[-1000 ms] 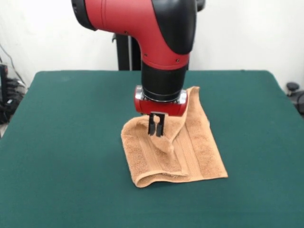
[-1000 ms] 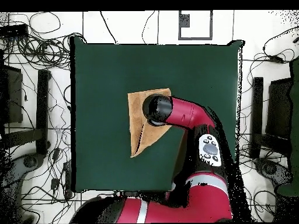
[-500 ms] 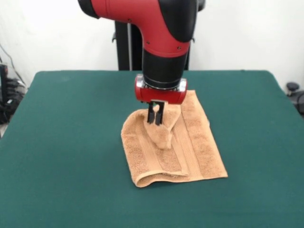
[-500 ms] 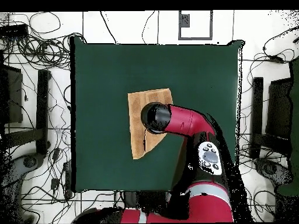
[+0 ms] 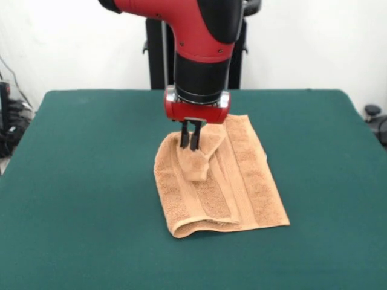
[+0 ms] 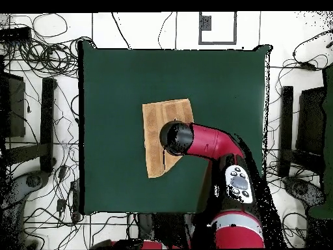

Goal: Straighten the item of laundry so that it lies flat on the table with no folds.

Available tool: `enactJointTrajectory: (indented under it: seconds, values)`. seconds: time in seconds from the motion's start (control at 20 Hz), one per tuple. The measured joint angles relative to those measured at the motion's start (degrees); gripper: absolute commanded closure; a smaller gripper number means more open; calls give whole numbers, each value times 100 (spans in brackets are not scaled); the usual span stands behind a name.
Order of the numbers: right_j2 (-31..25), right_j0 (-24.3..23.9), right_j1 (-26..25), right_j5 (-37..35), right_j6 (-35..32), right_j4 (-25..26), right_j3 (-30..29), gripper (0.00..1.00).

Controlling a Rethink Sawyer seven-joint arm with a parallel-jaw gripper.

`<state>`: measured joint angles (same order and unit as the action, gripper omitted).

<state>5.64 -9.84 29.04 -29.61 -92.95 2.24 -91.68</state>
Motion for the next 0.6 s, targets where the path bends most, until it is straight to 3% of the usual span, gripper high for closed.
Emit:
enactJointTrajectory:
  seconds: [0.6]
  values:
    - [2, -383, 87, 182, 0, 179, -281, 100]
